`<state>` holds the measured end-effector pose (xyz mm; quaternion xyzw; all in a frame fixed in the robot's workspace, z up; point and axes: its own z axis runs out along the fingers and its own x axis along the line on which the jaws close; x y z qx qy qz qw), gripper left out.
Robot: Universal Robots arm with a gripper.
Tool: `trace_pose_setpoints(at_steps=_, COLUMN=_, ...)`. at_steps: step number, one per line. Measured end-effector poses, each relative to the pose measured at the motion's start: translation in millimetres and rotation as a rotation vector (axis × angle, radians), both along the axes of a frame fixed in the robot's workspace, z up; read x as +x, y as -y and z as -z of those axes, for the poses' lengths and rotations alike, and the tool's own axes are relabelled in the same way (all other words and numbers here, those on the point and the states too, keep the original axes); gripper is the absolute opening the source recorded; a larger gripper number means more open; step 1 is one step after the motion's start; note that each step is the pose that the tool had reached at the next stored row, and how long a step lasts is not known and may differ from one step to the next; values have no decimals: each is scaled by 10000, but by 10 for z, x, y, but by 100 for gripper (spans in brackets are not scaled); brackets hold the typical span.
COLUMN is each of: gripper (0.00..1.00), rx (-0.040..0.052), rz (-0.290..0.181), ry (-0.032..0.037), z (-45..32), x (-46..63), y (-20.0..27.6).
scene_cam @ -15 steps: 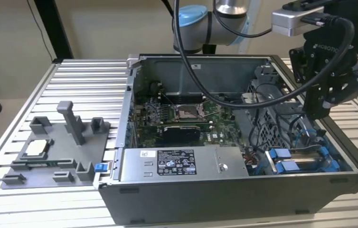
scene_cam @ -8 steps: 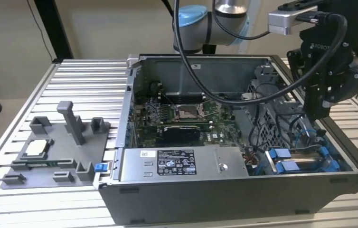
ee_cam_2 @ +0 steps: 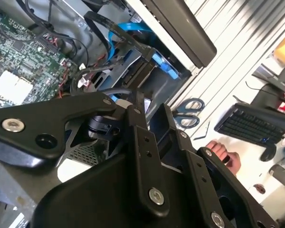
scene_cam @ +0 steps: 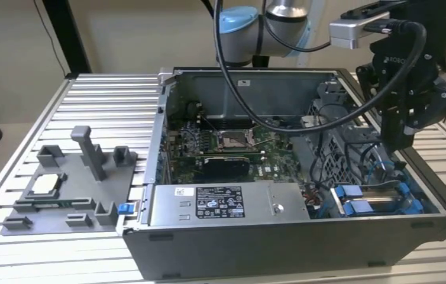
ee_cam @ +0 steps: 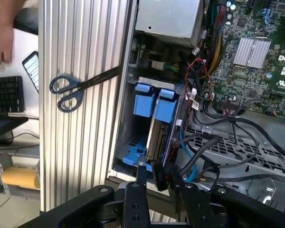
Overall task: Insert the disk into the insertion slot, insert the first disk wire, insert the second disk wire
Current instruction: 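Insert the first disk wire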
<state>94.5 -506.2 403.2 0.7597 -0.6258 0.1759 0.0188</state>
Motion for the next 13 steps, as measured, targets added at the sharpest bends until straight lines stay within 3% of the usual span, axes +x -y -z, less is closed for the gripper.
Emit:
trace_pose_setpoints(at_steps=3, gripper=0, rx=2, rz=-89, ry=225, z=14, x=-19, y=-2)
trace_pose_setpoints(at_steps=5, gripper=0, rx=2, rz=-165, ry=318, z=22, x=-30, y=-3)
trace_pose_setpoints(at_steps=9, gripper=0, rx=3, rz=-362, ry=415, z=35, x=-49, y=-4)
trace_pose_setpoints(at_steps=13, gripper=0, rx=6, rz=-435, ry=418, z=41, x=-66, y=-3)
